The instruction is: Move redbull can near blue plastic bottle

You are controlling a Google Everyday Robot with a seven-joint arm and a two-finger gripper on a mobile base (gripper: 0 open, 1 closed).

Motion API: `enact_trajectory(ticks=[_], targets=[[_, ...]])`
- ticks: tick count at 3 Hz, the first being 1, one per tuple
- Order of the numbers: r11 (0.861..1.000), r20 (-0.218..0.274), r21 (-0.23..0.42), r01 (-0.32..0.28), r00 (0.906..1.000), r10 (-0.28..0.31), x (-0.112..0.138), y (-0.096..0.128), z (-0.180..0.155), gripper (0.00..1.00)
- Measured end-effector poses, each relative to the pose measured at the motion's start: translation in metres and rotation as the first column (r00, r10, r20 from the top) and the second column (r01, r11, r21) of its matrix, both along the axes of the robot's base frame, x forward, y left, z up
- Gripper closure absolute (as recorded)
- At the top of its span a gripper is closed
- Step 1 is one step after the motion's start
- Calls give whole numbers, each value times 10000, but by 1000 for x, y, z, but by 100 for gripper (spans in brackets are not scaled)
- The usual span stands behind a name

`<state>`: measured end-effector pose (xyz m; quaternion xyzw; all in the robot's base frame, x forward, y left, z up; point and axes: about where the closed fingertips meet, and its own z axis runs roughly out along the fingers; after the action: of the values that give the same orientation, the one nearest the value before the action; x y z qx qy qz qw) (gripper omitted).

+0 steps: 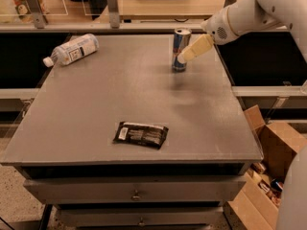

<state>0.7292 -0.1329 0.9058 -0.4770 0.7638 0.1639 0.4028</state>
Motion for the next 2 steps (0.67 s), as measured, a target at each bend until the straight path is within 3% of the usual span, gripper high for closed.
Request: enact_trajectory(ticks=[1,2], targets=[[9981,-98,432,-442,9990,446,9,23,-10,0],[9939,-55,726,-824,9965,831,13,41,-14,17]])
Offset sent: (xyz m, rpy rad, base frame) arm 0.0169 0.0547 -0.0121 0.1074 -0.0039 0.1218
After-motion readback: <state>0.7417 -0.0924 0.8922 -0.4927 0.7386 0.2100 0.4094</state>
